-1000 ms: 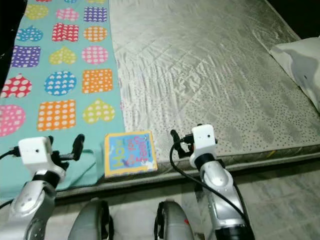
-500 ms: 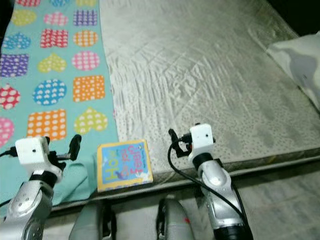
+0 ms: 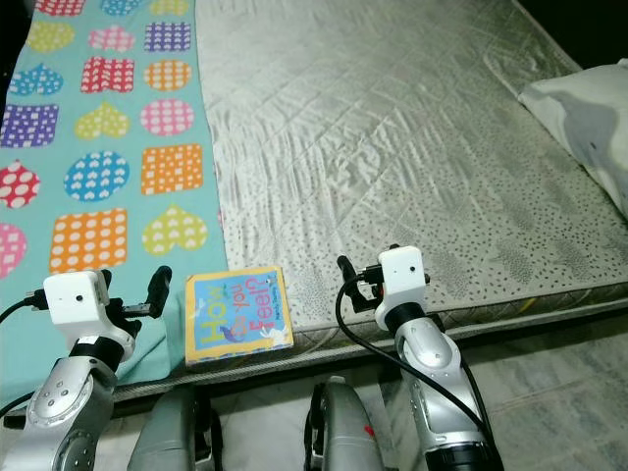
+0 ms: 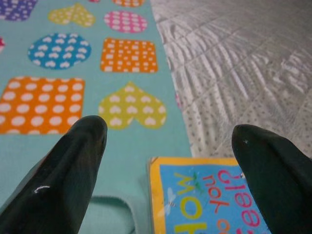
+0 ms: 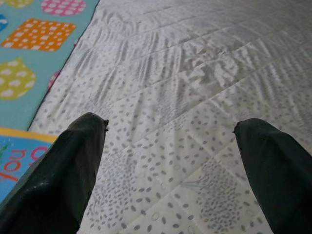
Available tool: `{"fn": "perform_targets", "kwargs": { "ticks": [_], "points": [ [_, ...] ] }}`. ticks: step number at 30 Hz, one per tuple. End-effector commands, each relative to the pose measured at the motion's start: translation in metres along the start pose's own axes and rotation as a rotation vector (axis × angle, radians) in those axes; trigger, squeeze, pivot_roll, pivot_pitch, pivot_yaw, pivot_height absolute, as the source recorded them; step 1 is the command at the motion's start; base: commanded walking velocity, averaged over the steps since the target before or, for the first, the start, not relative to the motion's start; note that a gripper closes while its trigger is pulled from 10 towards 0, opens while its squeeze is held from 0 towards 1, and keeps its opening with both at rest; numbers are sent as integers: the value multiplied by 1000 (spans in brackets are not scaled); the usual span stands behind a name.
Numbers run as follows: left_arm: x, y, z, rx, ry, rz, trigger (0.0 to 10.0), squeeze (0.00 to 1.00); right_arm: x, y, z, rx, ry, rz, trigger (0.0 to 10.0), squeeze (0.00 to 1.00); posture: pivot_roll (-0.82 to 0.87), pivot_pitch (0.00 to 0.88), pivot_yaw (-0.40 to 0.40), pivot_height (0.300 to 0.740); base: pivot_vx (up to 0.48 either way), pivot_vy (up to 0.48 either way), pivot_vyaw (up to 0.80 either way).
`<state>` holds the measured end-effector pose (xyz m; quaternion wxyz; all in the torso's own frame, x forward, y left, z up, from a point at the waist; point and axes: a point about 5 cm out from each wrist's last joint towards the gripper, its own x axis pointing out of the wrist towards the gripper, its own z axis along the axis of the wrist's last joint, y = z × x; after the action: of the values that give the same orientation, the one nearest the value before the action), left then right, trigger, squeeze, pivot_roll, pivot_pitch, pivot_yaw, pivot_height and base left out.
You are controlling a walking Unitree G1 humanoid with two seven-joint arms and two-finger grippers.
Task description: Clean up the room
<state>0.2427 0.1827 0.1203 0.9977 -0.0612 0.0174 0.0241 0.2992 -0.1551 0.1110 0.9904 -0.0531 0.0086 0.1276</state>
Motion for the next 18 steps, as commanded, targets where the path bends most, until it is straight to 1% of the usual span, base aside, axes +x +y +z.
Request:
{"fn": "perform_targets", "kwargs": {
  "ticks": [1, 7, 13, 16, 18],
  "points": [
    [-4, 3, -6, 6, 30, 16, 10000, 0, -4, -1, -6, 1, 20, -6, 10000, 0, -65, 273, -84, 606, 0, 0, 0],
    [-3, 6, -5, 8, 25, 45, 10000, 0, -3, -1, -5, 0, 16, -3, 10000, 0, -65, 272, -82, 566, 0, 0, 0],
    [-3, 9, -4, 15, 19, 75, 10000, 0, -2, -1, -4, -1, 12, -1, 10000, 0, -65, 275, -81, 566, 0, 0, 0],
    [-2, 10, -3, 16, 17, 83, 10000, 0, -1, -2, -3, -36, 9, 9, 10000, 0, -65, 275, -81, 566, 0, 0, 0],
    [-2, 10, -3, 16, 16, 85, 10000, 0, -1, -2, -3, -32, 6, 9, 10000, 0, -65, 276, -82, 566, 0, 0, 450]
  ]
}}
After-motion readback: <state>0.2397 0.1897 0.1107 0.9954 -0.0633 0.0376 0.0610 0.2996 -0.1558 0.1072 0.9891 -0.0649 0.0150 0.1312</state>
